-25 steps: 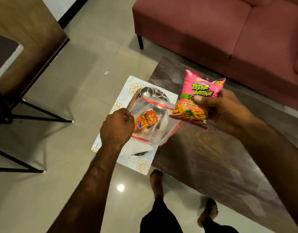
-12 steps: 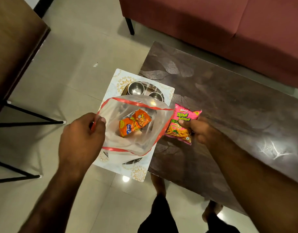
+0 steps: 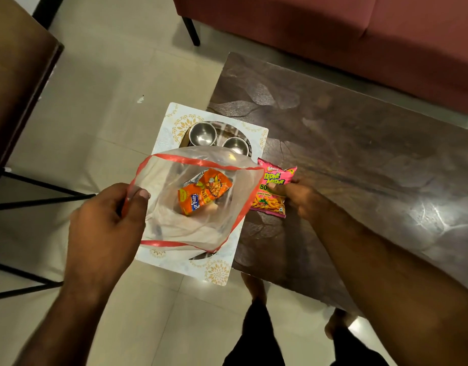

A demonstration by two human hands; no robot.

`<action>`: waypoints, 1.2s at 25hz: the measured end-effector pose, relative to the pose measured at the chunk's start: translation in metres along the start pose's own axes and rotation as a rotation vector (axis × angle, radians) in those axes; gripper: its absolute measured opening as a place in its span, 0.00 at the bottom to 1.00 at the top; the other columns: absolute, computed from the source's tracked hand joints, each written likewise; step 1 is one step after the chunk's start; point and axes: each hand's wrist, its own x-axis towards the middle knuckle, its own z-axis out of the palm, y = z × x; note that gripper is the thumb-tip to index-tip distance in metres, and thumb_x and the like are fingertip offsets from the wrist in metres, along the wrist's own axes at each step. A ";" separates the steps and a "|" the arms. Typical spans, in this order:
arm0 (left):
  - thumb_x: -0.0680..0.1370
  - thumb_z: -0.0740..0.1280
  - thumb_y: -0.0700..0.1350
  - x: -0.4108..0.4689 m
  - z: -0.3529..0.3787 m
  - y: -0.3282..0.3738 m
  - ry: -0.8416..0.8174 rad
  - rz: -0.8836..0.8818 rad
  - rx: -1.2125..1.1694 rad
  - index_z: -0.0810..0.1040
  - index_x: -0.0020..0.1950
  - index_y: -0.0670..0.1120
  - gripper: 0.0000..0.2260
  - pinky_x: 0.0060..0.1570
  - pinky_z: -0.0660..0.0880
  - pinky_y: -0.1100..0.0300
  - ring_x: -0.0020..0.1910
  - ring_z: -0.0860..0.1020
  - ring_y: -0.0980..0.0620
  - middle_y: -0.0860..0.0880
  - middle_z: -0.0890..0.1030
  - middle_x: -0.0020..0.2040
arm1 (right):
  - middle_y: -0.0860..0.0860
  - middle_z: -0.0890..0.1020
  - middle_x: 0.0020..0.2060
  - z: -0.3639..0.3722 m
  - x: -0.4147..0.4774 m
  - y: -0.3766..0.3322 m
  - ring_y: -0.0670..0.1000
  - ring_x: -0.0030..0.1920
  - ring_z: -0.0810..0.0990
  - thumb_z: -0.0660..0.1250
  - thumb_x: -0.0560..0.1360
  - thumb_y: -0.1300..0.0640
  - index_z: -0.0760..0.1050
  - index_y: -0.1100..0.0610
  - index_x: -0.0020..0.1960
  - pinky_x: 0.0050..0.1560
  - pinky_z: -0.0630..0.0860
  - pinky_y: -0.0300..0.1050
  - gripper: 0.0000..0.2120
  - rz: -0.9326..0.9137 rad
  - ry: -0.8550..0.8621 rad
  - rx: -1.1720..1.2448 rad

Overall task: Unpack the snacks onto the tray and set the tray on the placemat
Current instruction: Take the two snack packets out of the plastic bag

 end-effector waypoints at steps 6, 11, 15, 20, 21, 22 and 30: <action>0.77 0.61 0.59 -0.006 -0.001 0.007 -0.010 -0.049 -0.064 0.80 0.43 0.49 0.17 0.39 0.81 0.42 0.32 0.81 0.44 0.49 0.81 0.31 | 0.55 0.81 0.45 -0.040 -0.089 -0.037 0.51 0.47 0.79 0.70 0.74 0.73 0.78 0.64 0.56 0.49 0.76 0.42 0.13 -0.340 0.221 -0.369; 0.77 0.59 0.62 -0.010 0.002 0.009 0.001 -0.075 -0.076 0.80 0.43 0.48 0.20 0.40 0.81 0.43 0.35 0.82 0.42 0.46 0.82 0.33 | 0.51 0.87 0.39 -0.016 -0.226 -0.100 0.42 0.41 0.84 0.72 0.75 0.69 0.84 0.54 0.46 0.44 0.79 0.31 0.11 -0.719 -0.064 -0.428; 0.77 0.57 0.61 -0.011 0.003 0.011 0.008 -0.067 -0.027 0.75 0.38 0.48 0.20 0.36 0.77 0.52 0.34 0.81 0.43 0.48 0.80 0.32 | 0.43 0.88 0.49 0.058 -0.278 -0.125 0.43 0.51 0.85 0.71 0.77 0.63 0.85 0.50 0.54 0.55 0.81 0.42 0.11 -0.784 -0.428 -0.898; 0.79 0.59 0.55 -0.010 0.002 0.011 0.035 -0.046 0.120 0.69 0.35 0.52 0.14 0.33 0.69 0.56 0.34 0.77 0.41 0.50 0.77 0.31 | 0.57 0.83 0.58 0.158 -0.229 -0.097 0.60 0.58 0.82 0.64 0.78 0.60 0.78 0.58 0.63 0.51 0.78 0.50 0.14 -0.788 -0.348 -1.747; 0.80 0.60 0.55 -0.010 0.002 0.010 0.038 -0.047 0.141 0.71 0.37 0.52 0.13 0.34 0.72 0.55 0.35 0.77 0.39 0.48 0.78 0.32 | 0.58 0.81 0.62 0.169 -0.209 -0.091 0.61 0.61 0.81 0.63 0.79 0.59 0.77 0.59 0.65 0.55 0.77 0.52 0.15 -0.723 -0.310 -1.827; 0.80 0.60 0.55 -0.011 0.002 0.011 0.041 -0.045 0.153 0.73 0.40 0.52 0.12 0.35 0.74 0.53 0.37 0.78 0.38 0.47 0.79 0.33 | 0.60 0.79 0.65 0.177 -0.188 -0.085 0.62 0.65 0.78 0.63 0.80 0.57 0.76 0.60 0.68 0.60 0.76 0.54 0.18 -0.665 -0.270 -1.892; 0.80 0.59 0.55 -0.006 0.007 -0.002 0.099 -0.027 0.139 0.81 0.50 0.51 0.13 0.35 0.68 0.57 0.36 0.77 0.44 0.47 0.83 0.40 | 0.58 0.72 0.72 0.181 -0.084 -0.044 0.63 0.71 0.72 0.71 0.76 0.48 0.68 0.53 0.75 0.67 0.73 0.60 0.30 -0.781 -0.134 -1.984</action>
